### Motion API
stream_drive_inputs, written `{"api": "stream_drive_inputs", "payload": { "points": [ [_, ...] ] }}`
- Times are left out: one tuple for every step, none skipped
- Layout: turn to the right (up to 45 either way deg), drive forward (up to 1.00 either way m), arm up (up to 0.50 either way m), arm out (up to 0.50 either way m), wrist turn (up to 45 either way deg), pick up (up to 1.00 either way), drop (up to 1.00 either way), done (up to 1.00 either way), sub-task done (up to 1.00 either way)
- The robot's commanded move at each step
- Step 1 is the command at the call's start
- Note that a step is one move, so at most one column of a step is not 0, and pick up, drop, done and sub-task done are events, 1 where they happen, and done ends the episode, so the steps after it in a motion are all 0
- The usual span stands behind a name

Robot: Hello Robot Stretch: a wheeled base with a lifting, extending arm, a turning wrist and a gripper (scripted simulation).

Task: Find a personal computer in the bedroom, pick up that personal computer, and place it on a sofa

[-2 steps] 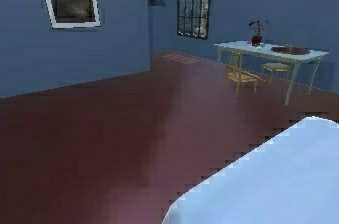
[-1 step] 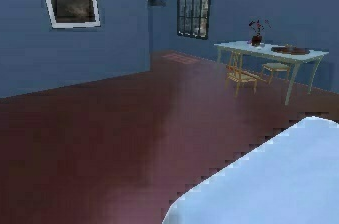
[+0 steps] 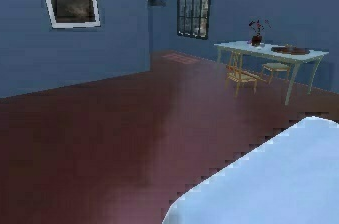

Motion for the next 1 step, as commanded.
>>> {"api": "stream_drive_inputs", "payload": {
  "points": [
    [0.0,0.0,0.0,0.0,45.0,0.0,0.0,0.0,0.0]
  ]
}}
